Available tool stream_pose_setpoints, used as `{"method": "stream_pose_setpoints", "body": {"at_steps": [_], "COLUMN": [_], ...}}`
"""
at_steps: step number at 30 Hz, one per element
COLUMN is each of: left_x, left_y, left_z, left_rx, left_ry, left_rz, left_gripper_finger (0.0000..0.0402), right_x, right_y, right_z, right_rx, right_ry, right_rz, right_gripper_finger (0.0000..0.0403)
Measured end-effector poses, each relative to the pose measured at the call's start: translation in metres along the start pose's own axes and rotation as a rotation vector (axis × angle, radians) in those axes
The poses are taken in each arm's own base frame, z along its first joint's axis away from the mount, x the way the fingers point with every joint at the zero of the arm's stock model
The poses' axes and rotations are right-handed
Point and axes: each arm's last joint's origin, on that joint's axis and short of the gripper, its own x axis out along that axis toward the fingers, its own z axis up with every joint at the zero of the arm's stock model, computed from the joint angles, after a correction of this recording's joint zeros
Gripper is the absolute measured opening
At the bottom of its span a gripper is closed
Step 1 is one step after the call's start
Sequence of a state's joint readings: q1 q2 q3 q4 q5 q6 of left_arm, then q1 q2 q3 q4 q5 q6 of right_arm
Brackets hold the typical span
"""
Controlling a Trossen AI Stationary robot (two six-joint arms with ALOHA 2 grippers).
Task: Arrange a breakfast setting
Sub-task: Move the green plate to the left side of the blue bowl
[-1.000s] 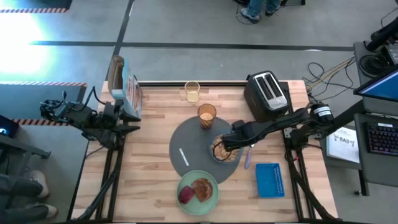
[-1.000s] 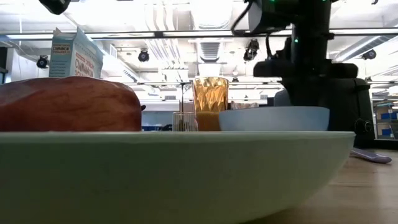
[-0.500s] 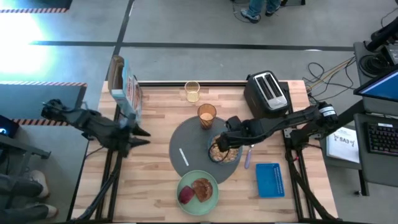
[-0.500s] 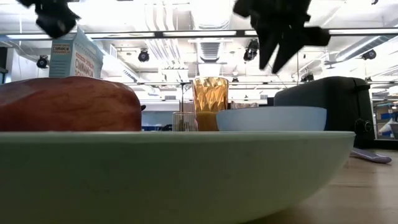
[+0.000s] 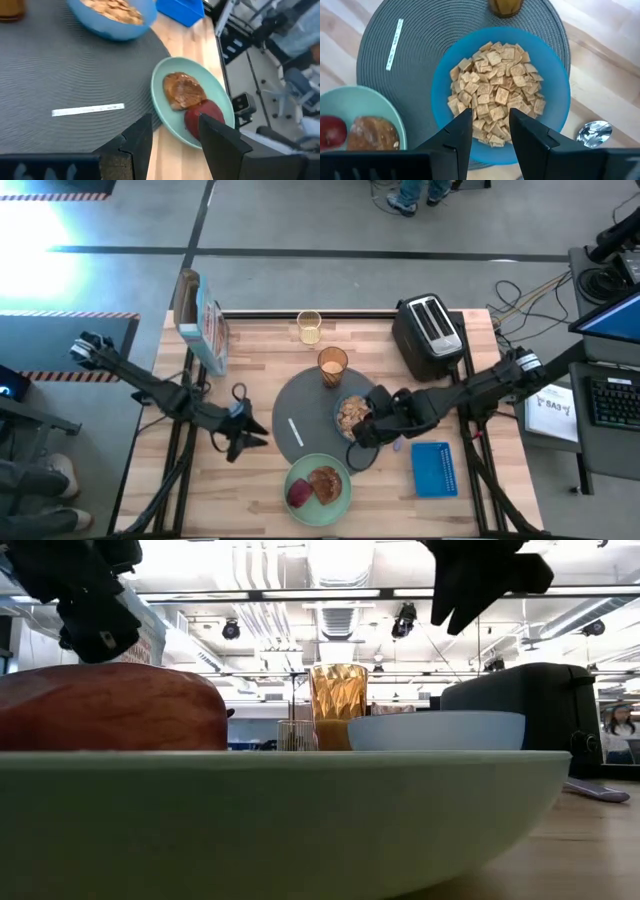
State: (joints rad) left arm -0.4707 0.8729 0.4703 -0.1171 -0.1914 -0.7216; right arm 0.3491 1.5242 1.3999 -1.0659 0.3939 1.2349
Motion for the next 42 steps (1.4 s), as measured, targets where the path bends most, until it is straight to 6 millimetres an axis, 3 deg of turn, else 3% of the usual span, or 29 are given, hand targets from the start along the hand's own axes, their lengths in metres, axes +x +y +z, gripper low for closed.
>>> {"method": "stream_pose_setpoints", "body": {"at_steps": [10,17,20,25,42], "left_x": [0.058,0.103,0.116,0.127,0.142], "left_y": [-0.016,-0.035,-0.04,-0.048,-0.044], "left_z": [-0.023,-0.019,-0.017,-0.01,-0.021], "left_rx": [-0.055,-0.062,-0.057,-0.04,-0.151], "left_ry": [0.109,0.166,0.207,0.242,0.34], "left_rz": [0.075,0.166,0.279,0.41,0.389], "left_gripper_finger": [0.0141,0.0141,0.0141,0.0141,0.0141], "right_x": [-0.005,-0.005,-0.005,-0.006,-0.01], "right_y": [0.004,0.003,0.001,-0.001,0.001], "right_z": [-0.013,-0.015,-0.016,-0.018,-0.029], "right_rx": [-0.115,-0.176,-0.217,-0.247,-0.276], "right_ry": [-0.026,-0.008,-0.001,0.01,0.012], "right_rz": [0.004,-0.006,-0.023,-0.044,-0.034], "right_gripper_finger": [0.0114,0.0116,0.0115,0.0115,0.0114]}}
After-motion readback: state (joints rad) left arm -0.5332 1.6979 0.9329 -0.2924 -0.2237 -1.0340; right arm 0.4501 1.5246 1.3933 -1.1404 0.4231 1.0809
